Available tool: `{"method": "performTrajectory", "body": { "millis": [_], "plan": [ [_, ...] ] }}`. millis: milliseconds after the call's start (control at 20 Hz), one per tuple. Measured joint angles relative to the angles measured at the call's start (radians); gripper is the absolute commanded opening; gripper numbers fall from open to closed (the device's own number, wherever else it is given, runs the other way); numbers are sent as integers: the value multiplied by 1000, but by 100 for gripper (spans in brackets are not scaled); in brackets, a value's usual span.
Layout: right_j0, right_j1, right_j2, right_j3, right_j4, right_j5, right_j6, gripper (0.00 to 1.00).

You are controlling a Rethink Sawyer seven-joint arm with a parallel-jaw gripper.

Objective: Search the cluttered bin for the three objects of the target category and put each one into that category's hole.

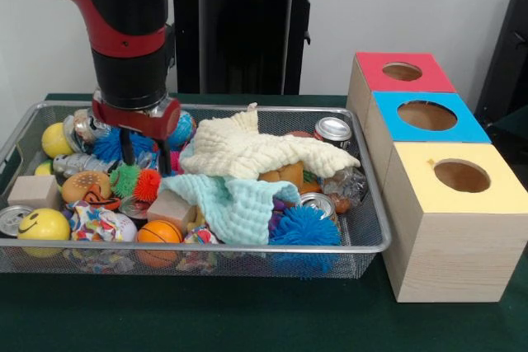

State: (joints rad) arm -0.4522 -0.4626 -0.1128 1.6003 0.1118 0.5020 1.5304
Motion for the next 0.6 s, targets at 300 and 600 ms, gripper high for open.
{"method": "performTrajectory", "body": {
  "millis": [300,600],
  "plan": [
    [-1,55,1,-38,0,0,0,100],
    [-7,64,1,-66,0,11,0,100]
  ]
}}
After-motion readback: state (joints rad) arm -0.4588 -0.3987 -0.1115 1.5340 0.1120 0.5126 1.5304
